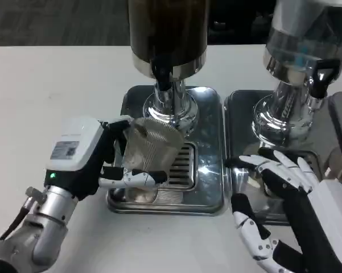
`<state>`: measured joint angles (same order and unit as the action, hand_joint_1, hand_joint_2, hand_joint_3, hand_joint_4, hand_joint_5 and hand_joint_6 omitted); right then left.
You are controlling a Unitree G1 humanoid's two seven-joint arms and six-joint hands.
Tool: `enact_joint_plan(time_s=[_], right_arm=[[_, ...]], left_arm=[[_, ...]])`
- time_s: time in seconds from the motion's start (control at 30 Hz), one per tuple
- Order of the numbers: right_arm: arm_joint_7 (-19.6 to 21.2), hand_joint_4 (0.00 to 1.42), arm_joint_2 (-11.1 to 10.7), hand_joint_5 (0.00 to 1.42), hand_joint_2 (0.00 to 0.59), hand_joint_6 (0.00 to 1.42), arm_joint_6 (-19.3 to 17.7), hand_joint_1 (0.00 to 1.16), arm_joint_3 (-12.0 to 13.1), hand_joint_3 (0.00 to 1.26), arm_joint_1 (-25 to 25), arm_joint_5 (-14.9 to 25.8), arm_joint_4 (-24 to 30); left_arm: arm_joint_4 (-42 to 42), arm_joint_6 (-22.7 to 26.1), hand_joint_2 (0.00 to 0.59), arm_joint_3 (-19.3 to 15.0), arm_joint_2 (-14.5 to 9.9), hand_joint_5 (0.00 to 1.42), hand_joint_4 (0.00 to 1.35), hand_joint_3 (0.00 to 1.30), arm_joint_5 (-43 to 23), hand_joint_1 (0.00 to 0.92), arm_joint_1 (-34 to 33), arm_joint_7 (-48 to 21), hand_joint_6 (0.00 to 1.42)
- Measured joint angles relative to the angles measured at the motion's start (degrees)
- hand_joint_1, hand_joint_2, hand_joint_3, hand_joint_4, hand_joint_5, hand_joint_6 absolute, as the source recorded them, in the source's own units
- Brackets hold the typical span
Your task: Grasp the cup under the faucet to collect the drink, then remove the cup.
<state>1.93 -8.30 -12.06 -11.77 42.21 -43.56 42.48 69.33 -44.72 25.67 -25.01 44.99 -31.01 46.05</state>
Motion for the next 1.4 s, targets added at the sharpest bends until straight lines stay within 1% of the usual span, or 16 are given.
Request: enact_joint_plan(time_s=[0.13, 0.4, 0.5, 0.73, 1.03, 1.13, 1.4], right_arm=[[-0.19, 0.26, 0.04, 0.12, 0.508, 0.03, 0.31, 0.36, 0.00, 0.34, 0.28, 0.00, 0.76], [-0.20, 0.26, 0.56, 0.12, 0.508, 0.03, 0.77, 0.36, -0.16, 0.34, 1.28, 0.03, 0.95], [-0.21, 0.26, 0.74, 0.13, 0.508, 0.03, 0.81, 0.36, -0.17, 0.33, 1.45, 0.09, 0.95], [-0.51, 0.26, 0.79, 0.13, 0.508, 0.03, 0.91, 0.36, -0.08, 0.33, 1.00, 0.14, 0.98], [-0.81, 0.26, 0.89, 0.13, 0.508, 0.03, 1.38, 0.36, -0.01, 0.33, 0.86, 0.60, 1.05], [-0.83, 0.26, 0.89, 0.13, 0.508, 0.04, 1.40, 0.36, 0.00, 0.33, 0.65, 0.72, 1.06], [-0.83, 0.26, 0.93, 0.13, 0.508, 0.04, 1.42, 0.36, 0.02, 0.33, 0.12, 1.28, 1.06]], left_arm=[[0.25, 0.75, 0.000, 0.71, 0.52, 1.09, 0.90, 0.74, 0.59, 0.597, -0.44, 1.25, 1.42], [0.50, 2.69, 0.001, 3.57, 0.55, 1.08, 0.89, 0.74, 2.71, 0.599, -0.70, 6.70, 1.40], [0.58, 2.92, 0.002, 4.31, 0.55, 1.08, 0.89, 0.73, 2.80, 0.586, -0.70, 7.59, 1.40], [1.01, 3.13, 0.000, 4.65, 0.55, 1.06, 0.88, 0.73, 2.70, 0.583, -0.77, 7.93, 1.40], [1.08, 3.84, 0.007, 4.93, 0.51, 1.03, 0.84, 0.71, 2.72, 0.574, -0.17, 9.75, 1.35], [1.07, 3.91, 0.009, 5.08, 0.43, 1.00, 0.83, 0.71, 2.73, 0.570, 0.20, 10.36, 1.30], [0.72, 4.09, 0.013, 6.14, -0.55, 0.99, 0.81, 0.70, 2.69, 0.557, 2.75, 11.71, 1.25]])
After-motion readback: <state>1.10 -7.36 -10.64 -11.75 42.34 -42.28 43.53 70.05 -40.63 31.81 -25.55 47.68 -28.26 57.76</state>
